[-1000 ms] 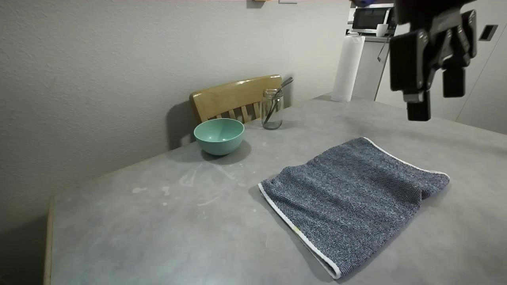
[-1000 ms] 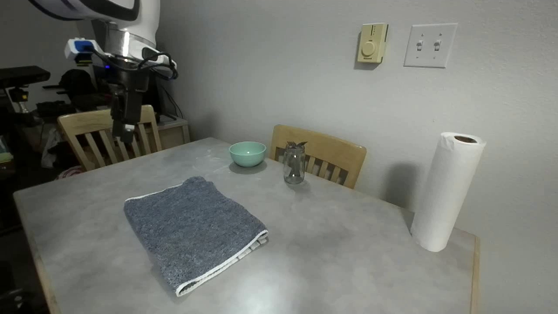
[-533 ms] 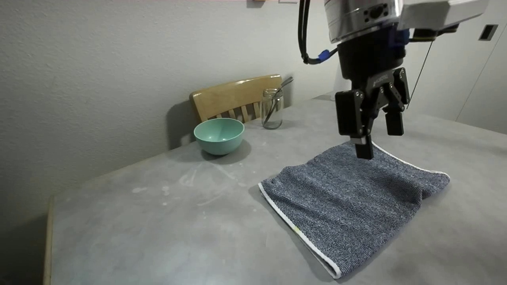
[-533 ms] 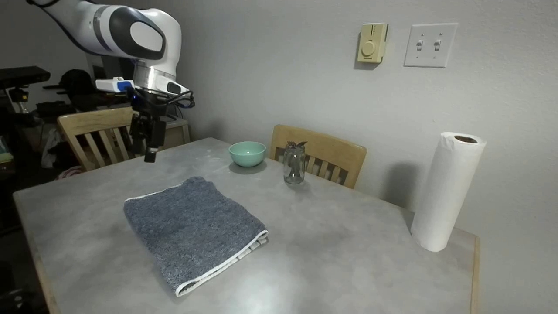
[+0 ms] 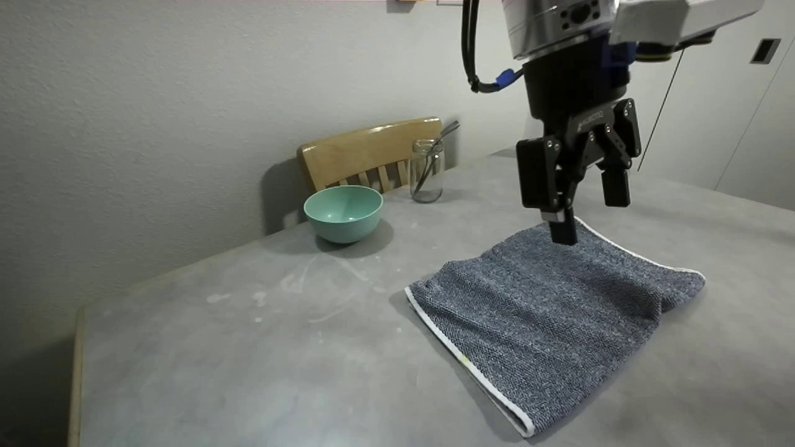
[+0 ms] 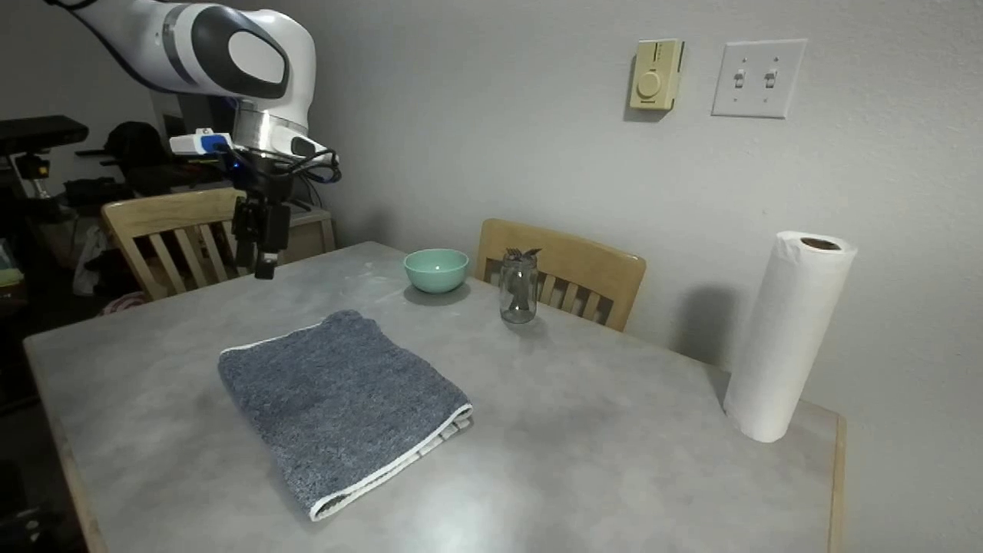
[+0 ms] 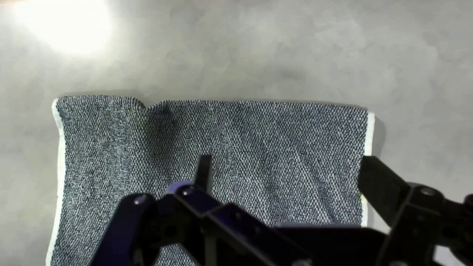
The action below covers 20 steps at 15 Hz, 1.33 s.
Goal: Fold the towel once
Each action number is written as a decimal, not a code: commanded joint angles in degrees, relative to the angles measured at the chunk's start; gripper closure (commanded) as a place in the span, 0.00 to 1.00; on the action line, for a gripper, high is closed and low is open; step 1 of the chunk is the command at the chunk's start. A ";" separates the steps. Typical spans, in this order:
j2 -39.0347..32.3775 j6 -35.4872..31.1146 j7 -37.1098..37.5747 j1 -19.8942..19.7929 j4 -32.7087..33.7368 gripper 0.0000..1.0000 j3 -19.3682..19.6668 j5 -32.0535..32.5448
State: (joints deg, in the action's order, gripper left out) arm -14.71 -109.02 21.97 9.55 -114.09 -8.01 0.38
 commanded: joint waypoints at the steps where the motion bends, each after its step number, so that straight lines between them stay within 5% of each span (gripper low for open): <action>1: -6.95 3.43 3.74 2.40 7.79 0.00 0.51 0.82; 6: -15.09 4.64 6.36 5.08 16.13 0.00 1.07 -0.34; 7: -11.38 1.73 5.48 4.91 11.40 0.00 1.17 -0.32; 20: -16.46 1.11 7.22 6.53 15.29 0.00 2.37 0.72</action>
State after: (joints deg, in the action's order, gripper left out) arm -28.26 -107.69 28.75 15.05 -101.35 -6.72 0.72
